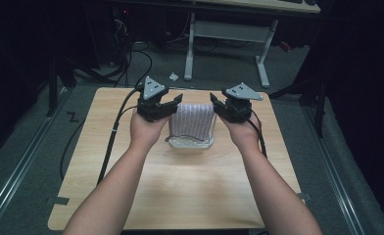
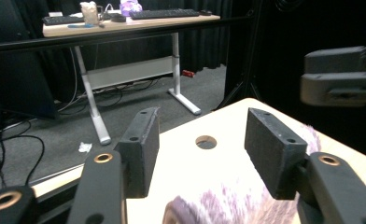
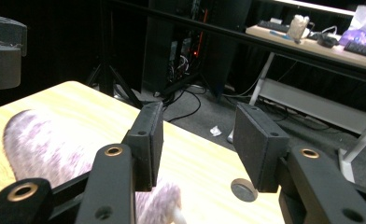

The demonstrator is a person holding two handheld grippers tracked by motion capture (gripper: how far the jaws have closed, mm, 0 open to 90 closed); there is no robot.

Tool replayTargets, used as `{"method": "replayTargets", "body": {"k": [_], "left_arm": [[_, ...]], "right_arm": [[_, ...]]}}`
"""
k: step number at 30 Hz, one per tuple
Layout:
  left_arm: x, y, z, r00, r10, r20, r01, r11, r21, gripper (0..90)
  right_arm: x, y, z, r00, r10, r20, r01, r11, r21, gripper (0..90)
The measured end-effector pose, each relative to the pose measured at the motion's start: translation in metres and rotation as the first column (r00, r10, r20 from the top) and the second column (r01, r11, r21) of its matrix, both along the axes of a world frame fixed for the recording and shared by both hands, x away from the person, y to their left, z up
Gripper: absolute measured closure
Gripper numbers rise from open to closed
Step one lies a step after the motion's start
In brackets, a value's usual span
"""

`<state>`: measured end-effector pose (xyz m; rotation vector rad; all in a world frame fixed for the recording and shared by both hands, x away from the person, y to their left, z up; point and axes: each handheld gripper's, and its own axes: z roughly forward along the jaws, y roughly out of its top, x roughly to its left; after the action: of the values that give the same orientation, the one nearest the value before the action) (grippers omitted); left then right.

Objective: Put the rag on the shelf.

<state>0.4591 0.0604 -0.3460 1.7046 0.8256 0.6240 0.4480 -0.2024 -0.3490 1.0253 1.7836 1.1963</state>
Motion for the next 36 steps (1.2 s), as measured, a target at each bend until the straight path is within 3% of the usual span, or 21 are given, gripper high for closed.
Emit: {"method": "replayTargets", "body": {"k": [7, 9, 20, 21, 25, 28, 36], "left_arm": [[-0.010, 0.014, -0.004, 0.9998, -0.012, -0.015, 0.011, 0.9994, -0.033, 40.6], [-0.013, 0.017, -0.006, 0.9998, -0.016, -0.009, 0.016, 0.9993, -0.033, 41.3], [-0.019, 0.028, -0.030, 0.9964, -0.043, -0.073, 0.041, 0.9988, -0.027, 39.2], [-0.023, 0.030, -0.037, 0.9956, -0.047, -0.081, 0.045, 0.9987, -0.022, 39.0], [-0.030, 0.034, -0.053, 0.9934, -0.051, -0.103, 0.051, 0.9987, -0.004, 38.3], [-0.033, 0.036, -0.065, 0.9913, -0.048, -0.122, 0.050, 0.9987, 0.012, 36.1], [-0.051, 0.046, -0.113, 0.9729, -0.073, -0.219, 0.086, 0.9952, 0.047, 36.0]], "right_arm": [[-0.015, -0.005, -0.003, 1.0000, -0.002, 0.006, 0.002, 1.000, -0.014, 53.4], [-0.018, -0.006, -0.005, 1.0000, 0.000, -0.004, 0.000, 1.000, -0.022, 53.1], [-0.030, -0.014, -0.026, 0.9981, 0.014, -0.060, -0.016, 0.999, -0.044, 51.8], [-0.033, -0.014, -0.030, 0.9990, 0.011, -0.044, -0.013, 0.999, -0.049, 52.3], [-0.038, -0.016, -0.039, 0.9964, 0.024, -0.081, -0.029, 0.997, -0.065, 50.6], [-0.044, -0.017, -0.048, 0.9964, 0.024, -0.082, -0.029, 0.998, -0.056, 50.9], [-0.055, -0.018, -0.088, 0.9874, 0.031, -0.155, -0.041, 0.997, -0.062, 50.4]]}}
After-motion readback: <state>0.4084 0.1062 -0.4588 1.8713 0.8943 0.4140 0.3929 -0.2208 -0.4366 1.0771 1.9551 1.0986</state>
